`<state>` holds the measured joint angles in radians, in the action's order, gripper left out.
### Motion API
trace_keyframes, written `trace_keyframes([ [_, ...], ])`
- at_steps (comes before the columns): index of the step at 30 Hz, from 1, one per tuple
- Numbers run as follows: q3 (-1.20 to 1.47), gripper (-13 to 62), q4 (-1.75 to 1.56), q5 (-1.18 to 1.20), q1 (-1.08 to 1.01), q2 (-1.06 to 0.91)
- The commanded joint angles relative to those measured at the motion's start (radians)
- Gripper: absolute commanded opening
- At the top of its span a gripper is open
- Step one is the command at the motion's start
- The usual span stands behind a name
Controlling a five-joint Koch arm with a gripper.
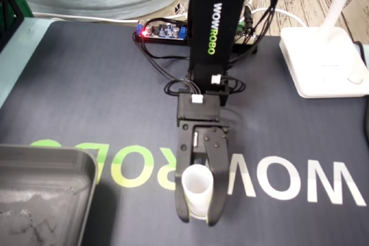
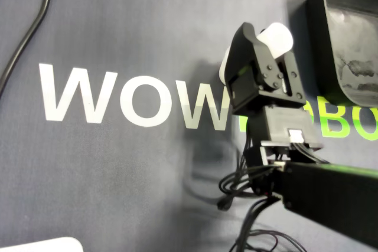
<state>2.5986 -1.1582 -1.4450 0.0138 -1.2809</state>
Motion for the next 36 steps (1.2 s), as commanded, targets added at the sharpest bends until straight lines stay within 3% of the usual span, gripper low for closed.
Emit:
trace_keyframes([
  [1, -0.037, 2.8, -0.060, 0.012, 0.006, -0.049],
  [11, -0.072, 2.8, 0.262, 0.100, -0.009, -0.374],
  [21, -0.342, 2.8, 0.723, 0.344, -0.138, -0.589],
  [27, -0.558, 2.8, 0.962, 0.598, -0.290, -0.578],
  [36, -0.942, 2.8, 1.103, 1.095, -0.534, -0.295],
])
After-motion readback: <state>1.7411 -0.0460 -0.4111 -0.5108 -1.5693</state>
